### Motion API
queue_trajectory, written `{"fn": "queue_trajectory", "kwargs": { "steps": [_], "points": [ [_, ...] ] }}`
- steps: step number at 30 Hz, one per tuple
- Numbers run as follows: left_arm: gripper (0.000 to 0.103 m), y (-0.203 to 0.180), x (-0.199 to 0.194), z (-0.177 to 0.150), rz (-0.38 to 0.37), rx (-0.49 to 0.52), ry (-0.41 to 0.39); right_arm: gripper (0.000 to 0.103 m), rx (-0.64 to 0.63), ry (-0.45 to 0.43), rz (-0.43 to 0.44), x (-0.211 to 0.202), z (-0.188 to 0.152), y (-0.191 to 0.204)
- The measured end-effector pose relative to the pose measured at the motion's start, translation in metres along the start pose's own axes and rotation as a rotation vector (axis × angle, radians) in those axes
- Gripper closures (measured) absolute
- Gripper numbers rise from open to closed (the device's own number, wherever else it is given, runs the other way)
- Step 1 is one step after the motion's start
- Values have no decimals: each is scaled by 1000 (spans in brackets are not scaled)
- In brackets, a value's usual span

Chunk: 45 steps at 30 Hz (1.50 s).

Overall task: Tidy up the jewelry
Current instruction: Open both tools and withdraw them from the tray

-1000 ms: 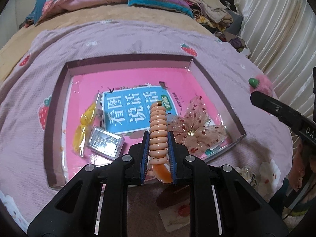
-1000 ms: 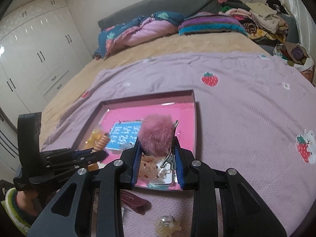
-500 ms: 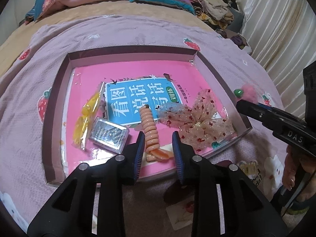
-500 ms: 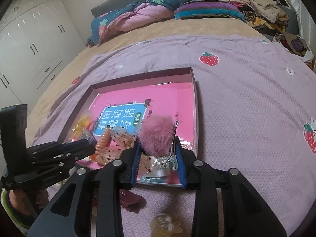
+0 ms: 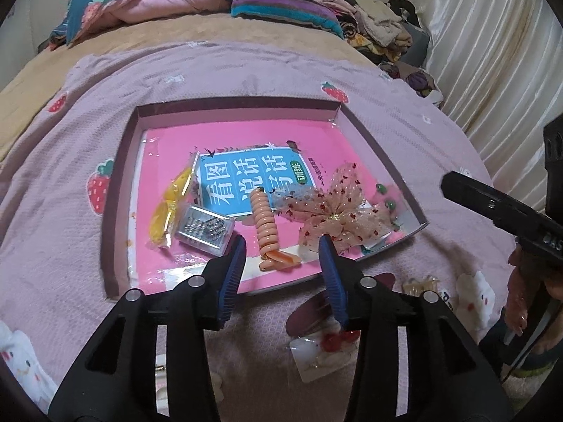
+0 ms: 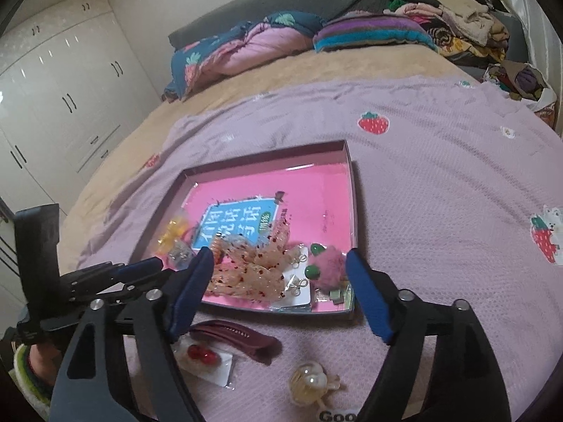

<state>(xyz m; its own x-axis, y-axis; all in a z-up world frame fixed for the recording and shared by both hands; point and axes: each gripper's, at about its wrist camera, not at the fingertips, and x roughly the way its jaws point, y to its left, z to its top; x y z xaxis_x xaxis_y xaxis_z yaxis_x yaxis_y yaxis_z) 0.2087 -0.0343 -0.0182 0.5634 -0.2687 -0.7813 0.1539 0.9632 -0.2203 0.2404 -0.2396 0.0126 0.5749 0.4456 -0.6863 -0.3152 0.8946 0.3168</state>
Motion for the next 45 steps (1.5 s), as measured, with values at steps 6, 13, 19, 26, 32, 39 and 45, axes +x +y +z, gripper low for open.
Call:
{"fn": "queue_trajectory", "kwargs": {
  "steps": [6, 13, 19, 26, 32, 39, 45],
  "points": [
    [50, 1, -23, 0, 11, -11, -41, 25, 8, -37, 10, -25, -3, 3],
    [32, 4, -56, 1, 28, -25, -108, 25, -12, -83, 23, -55, -8, 14],
    [16, 6, -82, -1, 47, -45, -159, 25, -29, -118, 36, -77, -10, 23],
    [14, 9, -103, -5, 55, -65, -192, 24, -44, -151, 47, -98, -12, 32],
    [11, 15, -117, -11, 67, -79, -209, 24, -68, -168, 54, -111, -15, 41],
    [11, 19, -128, -19, 74, -86, -218, 24, -98, -176, 57, -122, -24, 52],
    [11, 20, -136, -27, 82, -86, -230, 24, -120, -176, 59, -128, -33, 58]
  ]
}}
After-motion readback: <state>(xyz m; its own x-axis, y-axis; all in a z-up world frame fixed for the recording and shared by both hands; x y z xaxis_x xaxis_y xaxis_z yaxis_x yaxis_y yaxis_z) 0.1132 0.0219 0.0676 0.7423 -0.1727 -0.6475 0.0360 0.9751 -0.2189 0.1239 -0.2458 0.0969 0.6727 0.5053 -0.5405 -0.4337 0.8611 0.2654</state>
